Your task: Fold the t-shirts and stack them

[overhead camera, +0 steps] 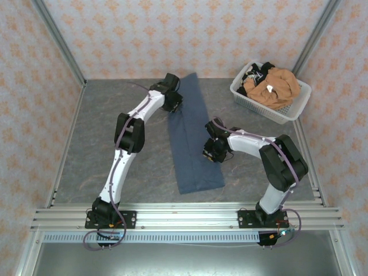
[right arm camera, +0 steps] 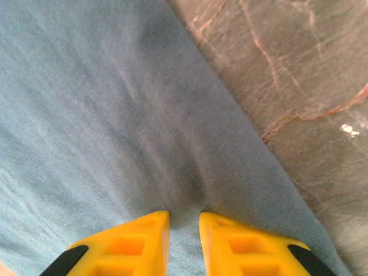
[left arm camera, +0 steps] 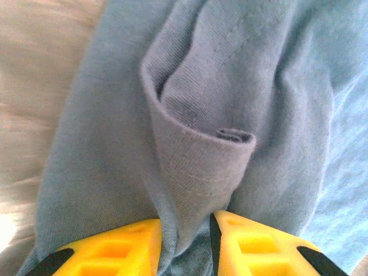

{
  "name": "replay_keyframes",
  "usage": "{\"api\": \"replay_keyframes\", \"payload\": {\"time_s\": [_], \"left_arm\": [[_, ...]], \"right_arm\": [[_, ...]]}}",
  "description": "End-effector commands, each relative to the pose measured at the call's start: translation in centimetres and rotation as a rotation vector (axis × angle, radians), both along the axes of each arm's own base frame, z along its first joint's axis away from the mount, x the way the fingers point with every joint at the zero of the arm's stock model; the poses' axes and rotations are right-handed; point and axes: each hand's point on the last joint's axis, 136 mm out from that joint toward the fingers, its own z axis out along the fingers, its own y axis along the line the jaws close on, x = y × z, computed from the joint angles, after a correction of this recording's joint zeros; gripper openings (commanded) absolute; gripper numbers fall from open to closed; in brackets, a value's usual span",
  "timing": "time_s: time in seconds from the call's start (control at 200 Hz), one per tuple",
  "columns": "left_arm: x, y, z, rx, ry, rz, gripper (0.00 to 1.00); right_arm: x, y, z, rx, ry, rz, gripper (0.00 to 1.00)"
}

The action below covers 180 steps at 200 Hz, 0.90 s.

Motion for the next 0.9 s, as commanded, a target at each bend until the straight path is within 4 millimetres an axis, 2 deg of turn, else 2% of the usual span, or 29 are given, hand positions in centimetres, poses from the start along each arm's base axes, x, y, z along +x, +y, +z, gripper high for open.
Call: {"api": "replay_keyframes", "payload": {"time_s": [0.0, 0.11, 0.2, 0.285, 0.34, 0.395, 0.475, 0.535, 0.615, 0.706, 0.756, 0.896], "left_arm": [[-1.2, -1.5, -3.4, -0.003, 0.076, -0.07, 0.31], [-0.4, -1.3, -2.7, -0.006, 0.044, -0.062, 0.33], [0.5, -1.3, -0.2, -0.005, -0.019, -0.081, 0.4], [1.1, -1.2, 4.0, 0.007, -0.096, -0.106, 0.51], [0.8, -0.9, 7.0, 0.033, -0.136, -0.118, 0.54], [-0.1, -0.3, 10.2, 0.076, -0.174, -0.133, 0.56], [-2.1, 0.6, 13.3, 0.111, -0.205, -0.137, 0.6], [-4.2, 1.2, 14.6, 0.108, -0.214, -0.133, 0.6], [-7.9, 2.1, 14.7, 0.097, -0.189, -0.143, 0.6], [-13.3, 2.7, 13.1, 0.067, -0.108, -0.19, 0.58], [-16.7, 2.3, 12.1, 0.037, -0.065, -0.243, 0.56], [-27.7, 1.2, 8.2, 0.018, 0.128, -0.446, 0.54]], "right_arm": [[-2.6, -1.4, -2.8, -0.065, 0.126, -0.092, 0.23], [-2.2, -1.8, -2.7, -0.097, 0.129, -0.108, 0.23], [-1.7, -1.7, -1.9, -0.096, 0.105, -0.106, 0.23], [-1.0, -1.6, -0.4, -0.097, 0.063, -0.092, 0.26], [-0.4, -1.9, 0.9, -0.115, 0.029, -0.077, 0.29], [0.1, -2.2, 2.5, -0.137, -0.008, -0.06, 0.32], [0.7, -2.7, 4.7, -0.16, -0.058, -0.043, 0.36], [0.8, -3.0, 6.2, -0.167, -0.086, -0.031, 0.39], [0.5, -3.5, 7.5, -0.162, -0.108, -0.023, 0.41], [-0.5, -4.2, 8.2, -0.133, -0.115, -0.024, 0.43], [-1.4, -4.6, 8.3, -0.109, -0.11, -0.021, 0.44], [-4.9, -5.3, 8.3, -0.035, -0.07, 0.018, 0.48]]}}
